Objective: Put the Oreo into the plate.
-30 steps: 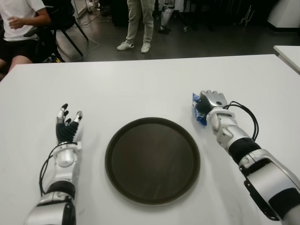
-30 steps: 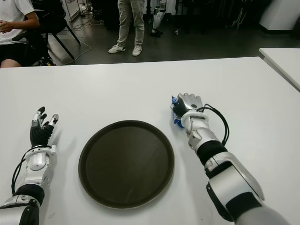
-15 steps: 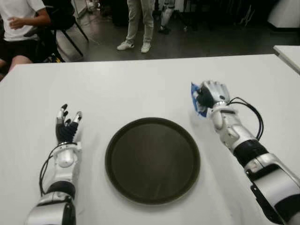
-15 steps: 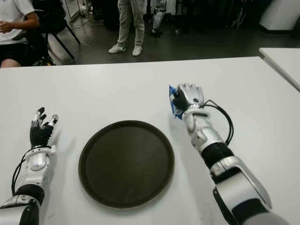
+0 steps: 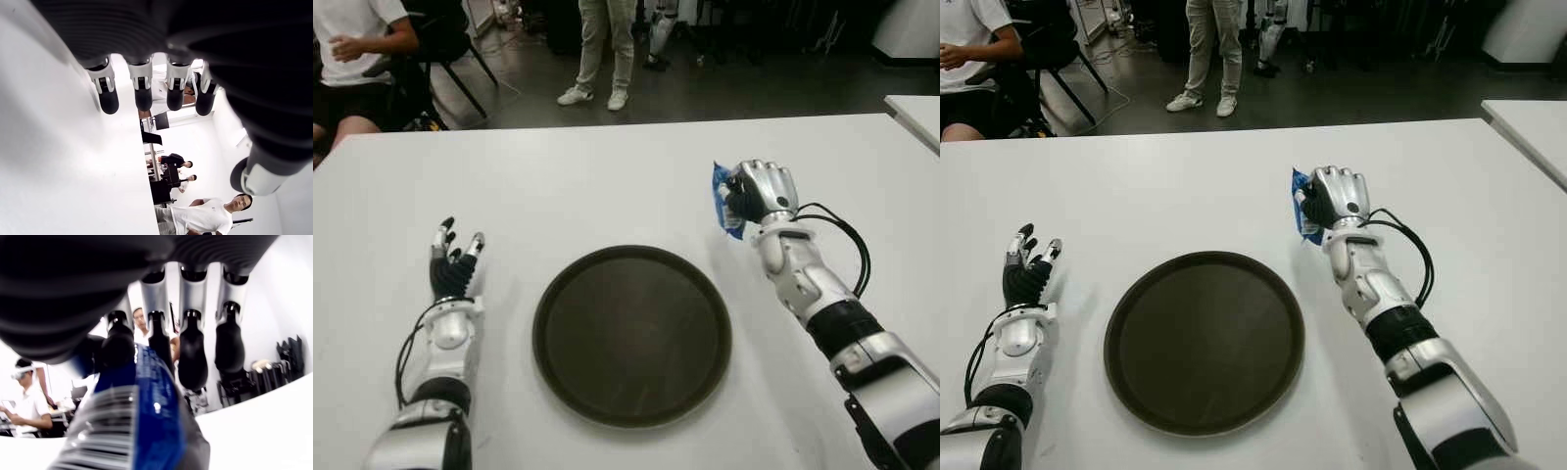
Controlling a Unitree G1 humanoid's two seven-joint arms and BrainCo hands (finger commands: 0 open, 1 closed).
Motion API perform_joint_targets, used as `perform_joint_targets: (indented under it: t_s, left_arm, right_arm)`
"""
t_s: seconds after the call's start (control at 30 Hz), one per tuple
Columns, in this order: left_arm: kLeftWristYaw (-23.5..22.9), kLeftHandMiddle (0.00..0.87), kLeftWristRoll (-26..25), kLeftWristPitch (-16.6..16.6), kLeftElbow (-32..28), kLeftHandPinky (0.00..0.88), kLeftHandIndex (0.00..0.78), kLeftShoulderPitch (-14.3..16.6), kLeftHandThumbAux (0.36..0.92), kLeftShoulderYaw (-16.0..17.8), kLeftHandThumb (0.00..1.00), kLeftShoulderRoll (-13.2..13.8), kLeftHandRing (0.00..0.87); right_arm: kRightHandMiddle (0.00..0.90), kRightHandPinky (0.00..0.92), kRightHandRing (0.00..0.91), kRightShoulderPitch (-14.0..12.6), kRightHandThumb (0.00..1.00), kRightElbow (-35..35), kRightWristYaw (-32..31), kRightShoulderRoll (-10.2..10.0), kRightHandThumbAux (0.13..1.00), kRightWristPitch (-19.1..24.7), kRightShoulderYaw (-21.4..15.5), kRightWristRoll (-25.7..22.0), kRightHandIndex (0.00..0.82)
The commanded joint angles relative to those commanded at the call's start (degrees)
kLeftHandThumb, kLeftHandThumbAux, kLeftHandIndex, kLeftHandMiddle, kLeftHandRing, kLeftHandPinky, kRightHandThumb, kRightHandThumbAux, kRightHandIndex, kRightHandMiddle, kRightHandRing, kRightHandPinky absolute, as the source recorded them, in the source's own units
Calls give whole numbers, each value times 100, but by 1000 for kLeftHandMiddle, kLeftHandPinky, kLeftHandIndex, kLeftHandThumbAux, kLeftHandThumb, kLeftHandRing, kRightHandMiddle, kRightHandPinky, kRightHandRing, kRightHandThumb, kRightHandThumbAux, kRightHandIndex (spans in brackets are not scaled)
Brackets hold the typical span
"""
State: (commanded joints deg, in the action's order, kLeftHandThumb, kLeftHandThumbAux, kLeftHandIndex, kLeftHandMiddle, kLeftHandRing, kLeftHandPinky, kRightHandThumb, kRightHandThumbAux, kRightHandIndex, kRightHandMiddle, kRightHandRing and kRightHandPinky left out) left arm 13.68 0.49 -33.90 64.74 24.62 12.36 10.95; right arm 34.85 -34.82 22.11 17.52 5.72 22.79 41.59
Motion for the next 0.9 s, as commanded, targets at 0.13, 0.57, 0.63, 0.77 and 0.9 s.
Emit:
perform_joint_targets:
  t_s: [0.13,0.57,0.63,0.77,0.9]
  left_arm:
    - [-14,12,9,-11,12,0,8,3,597,-7,301,9,0]
    - [-110,12,-10,-46,-3,0,10,-13,600,3,315,8,0]
    - [-101,12,-7,-46,-6,0,12,-14,598,3,318,4,0]
    - [-77,16,-4,-42,-8,0,15,-12,585,6,319,-5,0]
    - [-26,9,-1,-23,-9,0,11,-12,581,11,308,-18,0]
  right_arm:
    - [690,772,746,-13,710,43,-21,-19,724,34,-17,4,421]
    - [705,772,764,-51,711,75,-81,-56,723,-97,-58,-91,420]
    - [688,759,752,-135,711,228,-189,-45,723,-272,-98,-205,421]
    - [497,490,523,-303,810,513,-448,-22,694,-602,-187,-440,440]
    - [343,339,320,-450,754,743,-885,-9,708,-1077,-301,-857,427]
